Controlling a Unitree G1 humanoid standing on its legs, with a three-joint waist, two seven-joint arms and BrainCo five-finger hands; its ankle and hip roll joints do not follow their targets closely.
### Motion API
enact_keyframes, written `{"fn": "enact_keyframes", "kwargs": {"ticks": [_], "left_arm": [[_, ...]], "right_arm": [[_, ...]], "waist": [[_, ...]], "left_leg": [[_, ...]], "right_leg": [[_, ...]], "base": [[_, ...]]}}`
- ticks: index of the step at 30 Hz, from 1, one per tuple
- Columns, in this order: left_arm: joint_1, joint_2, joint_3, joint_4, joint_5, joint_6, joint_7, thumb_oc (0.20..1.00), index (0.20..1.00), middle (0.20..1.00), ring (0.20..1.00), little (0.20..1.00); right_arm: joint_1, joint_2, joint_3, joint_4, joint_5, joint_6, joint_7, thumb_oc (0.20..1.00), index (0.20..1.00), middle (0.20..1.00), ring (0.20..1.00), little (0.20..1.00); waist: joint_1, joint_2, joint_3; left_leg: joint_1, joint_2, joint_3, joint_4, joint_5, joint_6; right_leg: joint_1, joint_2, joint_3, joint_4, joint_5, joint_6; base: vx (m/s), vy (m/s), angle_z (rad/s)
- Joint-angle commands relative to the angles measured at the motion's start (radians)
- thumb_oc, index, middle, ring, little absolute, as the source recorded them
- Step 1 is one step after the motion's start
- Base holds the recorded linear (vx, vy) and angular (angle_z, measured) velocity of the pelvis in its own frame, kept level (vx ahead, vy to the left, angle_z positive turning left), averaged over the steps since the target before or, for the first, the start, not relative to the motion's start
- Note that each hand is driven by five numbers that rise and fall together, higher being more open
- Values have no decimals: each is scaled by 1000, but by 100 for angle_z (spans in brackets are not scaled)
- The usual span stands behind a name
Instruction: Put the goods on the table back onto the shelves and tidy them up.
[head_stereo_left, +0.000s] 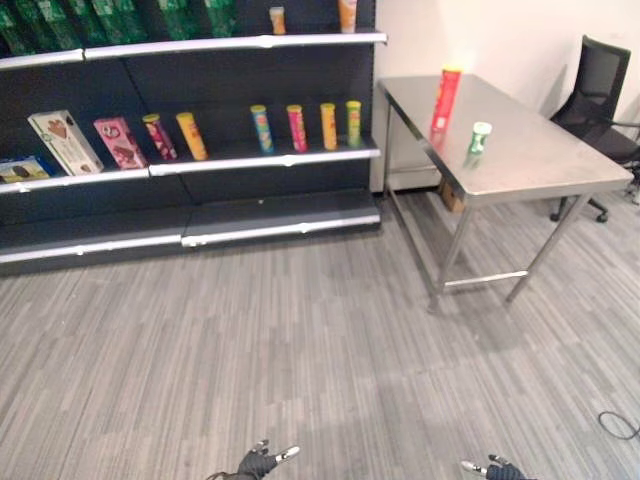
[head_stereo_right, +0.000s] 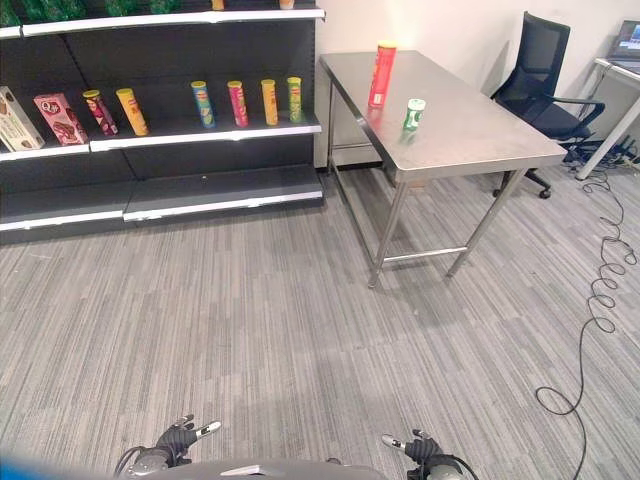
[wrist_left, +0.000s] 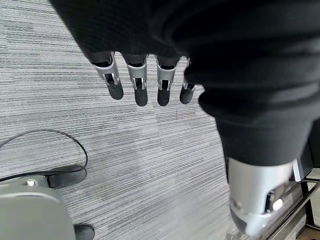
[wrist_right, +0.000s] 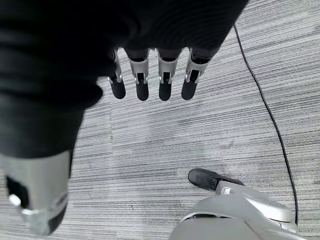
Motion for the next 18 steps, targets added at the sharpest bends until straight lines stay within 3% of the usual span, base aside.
{"fn": "enact_keyframes", "kwargs": {"ticks": [1, 18], "left_arm": [[-69, -9, -10, 65, 2, -21, -21, 1000, 1000, 1000, 1000, 1000], [-71, -7, 8, 105, 63, -14, 34, 1000, 1000, 1000, 1000, 1000]], "right_arm": [[-61, -31, 43, 35, 11, -20, -4, 1000, 1000, 1000, 1000, 1000], [-70, -17, 53, 34, -3, -15, -17, 1000, 1000, 1000, 1000, 1000]], "waist": [[-23, -9, 4], [-6, -9, 15]], "left_leg": [[31, -6, 34, 11, -90, -25], [14, -24, 17, 11, -97, 0]], "right_leg": [[43, -42, -11, 15, -85, 81], [23, -54, -1, 15, -67, 95]], "base": [[0, 0, 0], [11, 32, -1]]}}
